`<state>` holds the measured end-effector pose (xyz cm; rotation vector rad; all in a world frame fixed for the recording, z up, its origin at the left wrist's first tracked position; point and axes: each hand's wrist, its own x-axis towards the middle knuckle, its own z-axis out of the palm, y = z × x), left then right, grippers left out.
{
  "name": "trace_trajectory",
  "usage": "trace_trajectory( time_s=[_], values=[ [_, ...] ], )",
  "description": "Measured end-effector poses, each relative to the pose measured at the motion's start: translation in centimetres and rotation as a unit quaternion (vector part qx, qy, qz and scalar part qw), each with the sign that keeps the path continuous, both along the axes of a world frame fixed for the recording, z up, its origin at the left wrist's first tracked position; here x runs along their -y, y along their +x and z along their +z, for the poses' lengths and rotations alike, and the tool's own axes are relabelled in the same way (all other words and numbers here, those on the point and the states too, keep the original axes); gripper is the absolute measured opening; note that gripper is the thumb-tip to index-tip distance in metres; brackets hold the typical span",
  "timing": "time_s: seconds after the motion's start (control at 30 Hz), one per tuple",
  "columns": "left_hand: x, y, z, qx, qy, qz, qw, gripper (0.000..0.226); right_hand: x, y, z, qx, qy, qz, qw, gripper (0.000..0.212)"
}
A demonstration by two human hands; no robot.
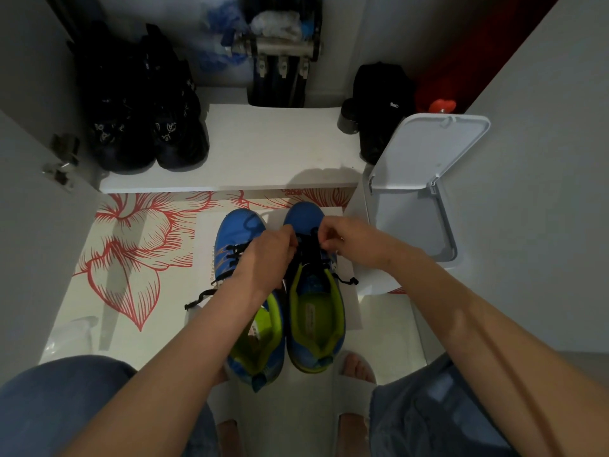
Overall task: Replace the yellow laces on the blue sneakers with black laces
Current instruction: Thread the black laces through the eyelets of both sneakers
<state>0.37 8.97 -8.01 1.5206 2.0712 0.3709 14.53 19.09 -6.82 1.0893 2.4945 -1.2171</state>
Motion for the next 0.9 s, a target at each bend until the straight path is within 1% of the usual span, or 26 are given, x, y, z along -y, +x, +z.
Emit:
trace_trajectory(
  time_s=[0.07,0.13,0.2,0.27,0.3,0.33,0.37,0.4,0.43,0.47,0.5,0.53,0.6,0.7,0.73,0.83,0.9],
  values=[
    [-0.1,0.3,0.1,-0.02,0.01,-0.012,1.0,0.021,-0.3,0.2,0.4,-0.022,-0.016,-0.028,0.999,0.008],
    [0.0,0.7,0.5,-0.067,0.032,-0.031,0.997,0.022,-0.5,0.3,0.9,-0.042,-0.035,-0.051,0.997,0.01],
    [-0.1,1.2,0.8,-0.123,0.069,-0.049,0.989,0.02,-0.5,0.5,1.1,-0.023,-0.029,-0.028,0.999,0.016],
    [0.0,1.3,1.2,-0.15,0.092,-0.064,0.982,0.015,-0.4,0.4,0.9,0.01,-0.017,0.003,1.0,0.023],
    [0.0,1.1,1.0,-0.163,0.089,-0.076,0.98,0.009,-0.4,0.4,0.8,0.022,-0.016,0.012,1.0,0.025],
    [-0.1,0.9,0.9,-0.183,0.098,-0.092,0.974,0.009,-0.4,0.4,0.8,0.029,-0.018,0.015,0.999,0.025],
    [0.0,0.8,1.0,-0.202,0.083,-0.1,0.971,0.019,-0.5,0.4,0.8,0.029,-0.026,0.01,0.999,0.025],
    [-0.1,0.7,0.5,-0.223,0.094,-0.109,0.964,0.025,-0.6,0.6,0.8,0.025,-0.036,0.0,0.999,0.025],
    [-0.1,0.8,0.4,-0.206,0.082,-0.111,0.969,0.023,-0.6,0.7,0.8,0.021,-0.046,-0.01,0.999,0.024],
    [-0.2,0.7,0.1,-0.184,0.097,-0.106,0.972,0.015,-0.7,0.8,0.9,0.021,-0.051,-0.015,0.998,0.023],
    [-0.4,0.6,0.3,-0.145,0.082,-0.092,0.982,0.011,-0.7,0.8,0.9,0.023,-0.052,-0.015,0.998,0.022],
    [-0.5,0.3,0.5,-0.097,0.083,-0.072,0.989,0.013,-0.6,0.8,0.9,0.025,-0.05,-0.014,0.998,0.021],
    [-0.8,-0.3,0.7,-0.03,0.033,-0.05,0.998,0.022,-0.6,0.8,1.0,0.027,-0.046,-0.019,0.998,0.019],
    [-0.9,-1.3,1.4,0.026,-0.03,-0.018,0.999,0.031,-0.9,1.0,1.2,0.015,-0.048,-0.054,0.997,0.016],
    [-1.0,-1.6,1.5,0.028,-0.046,-0.021,0.998,0.031,-0.9,1.0,1.3,0.013,-0.053,-0.062,0.997,0.016],
    [-1.4,-1.6,1.8,-0.016,-0.113,-0.06,0.992,0.031,-0.8,1.1,1.3,0.029,-0.061,-0.048,0.997,0.018],
    [-1.2,-1.5,1.4,-0.036,-0.114,-0.06,0.991,0.03,-0.7,1.0,1.2,0.044,-0.07,-0.023,0.996,0.02]
  ],
)
